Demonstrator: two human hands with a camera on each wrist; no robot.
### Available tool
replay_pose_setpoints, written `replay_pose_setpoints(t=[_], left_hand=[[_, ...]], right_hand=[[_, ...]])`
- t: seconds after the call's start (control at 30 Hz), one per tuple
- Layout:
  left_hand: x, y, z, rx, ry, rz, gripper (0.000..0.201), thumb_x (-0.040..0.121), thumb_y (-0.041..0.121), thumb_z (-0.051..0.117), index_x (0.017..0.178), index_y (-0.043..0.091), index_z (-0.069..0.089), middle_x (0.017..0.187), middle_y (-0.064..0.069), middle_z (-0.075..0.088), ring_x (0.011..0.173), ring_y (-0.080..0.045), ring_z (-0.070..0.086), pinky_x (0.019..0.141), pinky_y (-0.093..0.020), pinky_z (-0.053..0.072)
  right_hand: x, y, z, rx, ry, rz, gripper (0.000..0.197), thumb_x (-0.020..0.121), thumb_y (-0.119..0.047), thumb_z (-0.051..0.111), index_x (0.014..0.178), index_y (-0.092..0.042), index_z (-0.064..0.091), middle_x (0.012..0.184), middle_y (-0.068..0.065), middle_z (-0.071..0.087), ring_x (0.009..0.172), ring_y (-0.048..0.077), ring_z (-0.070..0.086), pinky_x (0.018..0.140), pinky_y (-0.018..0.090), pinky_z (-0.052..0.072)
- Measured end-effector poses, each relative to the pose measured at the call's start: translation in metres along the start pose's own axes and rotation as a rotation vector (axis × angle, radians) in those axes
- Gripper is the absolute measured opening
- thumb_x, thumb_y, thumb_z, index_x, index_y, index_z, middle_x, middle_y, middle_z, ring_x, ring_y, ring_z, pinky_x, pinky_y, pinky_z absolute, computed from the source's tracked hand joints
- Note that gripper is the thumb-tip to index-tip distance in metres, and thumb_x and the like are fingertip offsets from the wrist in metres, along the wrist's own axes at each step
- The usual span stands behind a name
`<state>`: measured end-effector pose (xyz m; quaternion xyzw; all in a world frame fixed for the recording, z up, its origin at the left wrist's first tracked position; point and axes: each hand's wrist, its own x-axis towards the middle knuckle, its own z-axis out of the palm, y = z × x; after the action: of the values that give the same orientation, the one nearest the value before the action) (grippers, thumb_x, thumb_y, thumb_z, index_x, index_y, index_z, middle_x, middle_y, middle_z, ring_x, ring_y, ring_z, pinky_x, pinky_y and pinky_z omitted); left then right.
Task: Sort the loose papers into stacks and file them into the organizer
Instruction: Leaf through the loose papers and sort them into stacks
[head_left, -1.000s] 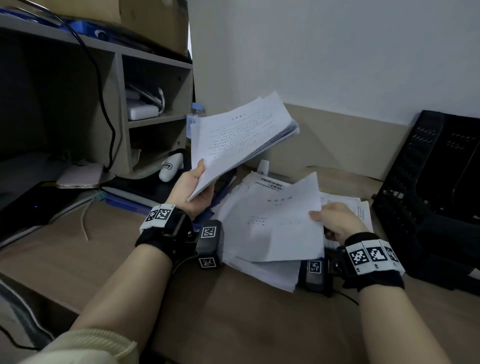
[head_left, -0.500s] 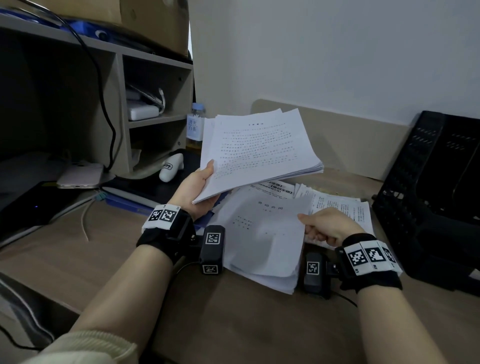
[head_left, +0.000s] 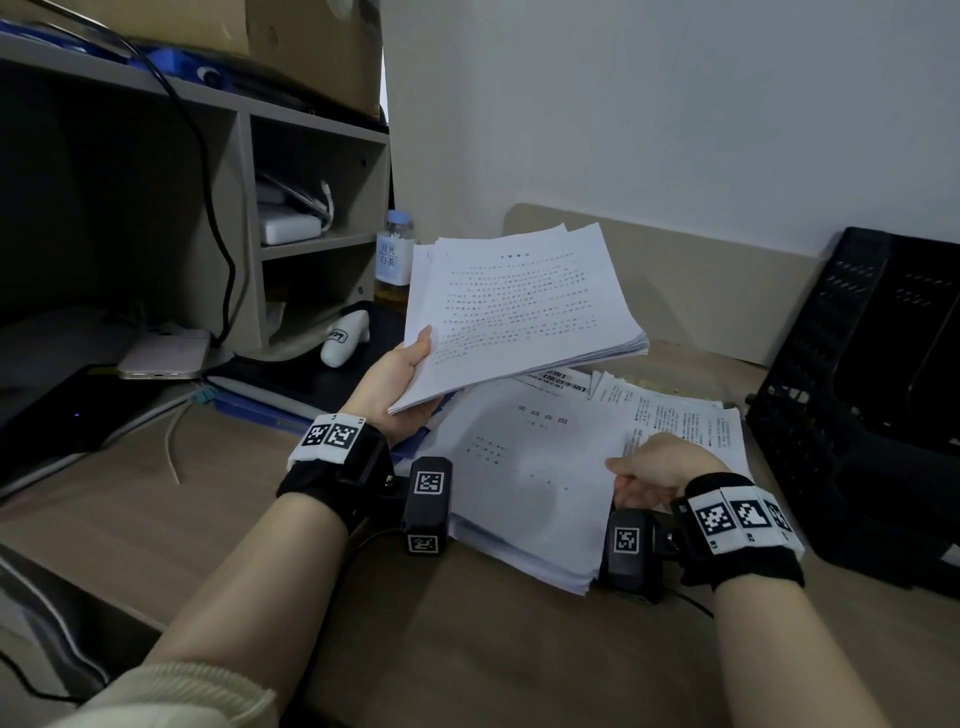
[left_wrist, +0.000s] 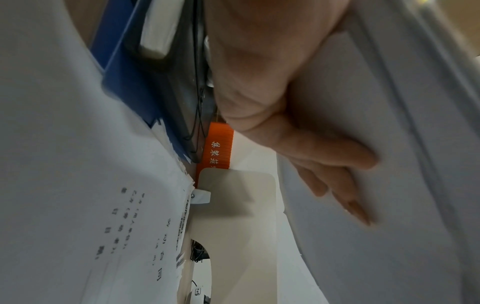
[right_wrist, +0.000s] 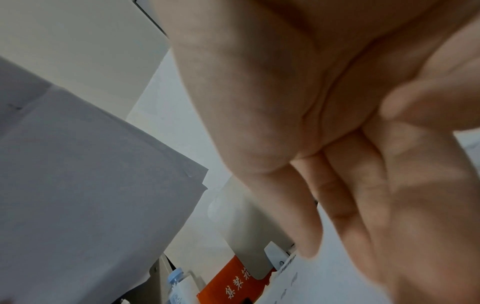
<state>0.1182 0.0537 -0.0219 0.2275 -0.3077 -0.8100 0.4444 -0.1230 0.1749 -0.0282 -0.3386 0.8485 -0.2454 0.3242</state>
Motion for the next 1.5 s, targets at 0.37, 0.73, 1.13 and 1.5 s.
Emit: replay_pose_setpoints(t=[0.37,0.73,1.13,1.5], left_hand=[[0.007,-0.003,-0.005,0.147,-0.025,0.033,0.031,0.101,0.031,0.048,0.124,0.012,0.057,0.104,-0.007,0.075,0.091,-0.021,0.072,0.100,-0.041,0.050],[0.014,-0.008,-0.011,0.398,-0.012,0.050,0.035,0.104,0.025,0.042,0.130,0.003,0.051,0.110,-0.014,0.069,0.084,-0.022,0.072,0.071,-0.032,0.058],[0.016,-0.010,-0.013,0.369,-0.044,0.062,0.027,0.103,0.020,0.045,0.123,0.005,0.056,0.103,-0.012,0.071,0.076,-0.020,0.074,0.061,-0.027,0.058],[0.015,-0.009,-0.011,0.446,-0.080,0.075,0.025,0.104,0.027,0.042,0.110,0.009,0.058,0.081,-0.004,0.076,0.066,-0.016,0.073,0.054,-0.023,0.056]], right_hand=[[-0.005,-0.001,0.003,0.341,0.012,-0.011,0.029,0.097,-0.011,0.054,0.082,0.014,0.057,0.068,0.028,0.062,0.043,0.028,0.065,0.037,0.024,0.049],[-0.013,-0.010,-0.006,0.402,0.244,-0.316,0.059,0.102,-0.049,0.017,0.123,-0.011,0.056,0.091,0.004,0.064,0.069,0.018,0.056,0.060,0.028,0.039],[-0.020,-0.013,0.000,0.299,0.092,-0.644,0.039,0.105,-0.032,0.028,0.140,-0.044,0.037,0.124,-0.028,0.049,0.102,-0.015,0.047,0.071,0.012,0.034],[0.003,-0.011,0.003,0.416,0.399,-0.604,0.024,0.091,-0.024,0.057,0.068,-0.018,0.057,0.091,0.004,0.067,0.083,0.023,0.062,0.075,0.034,0.049]])
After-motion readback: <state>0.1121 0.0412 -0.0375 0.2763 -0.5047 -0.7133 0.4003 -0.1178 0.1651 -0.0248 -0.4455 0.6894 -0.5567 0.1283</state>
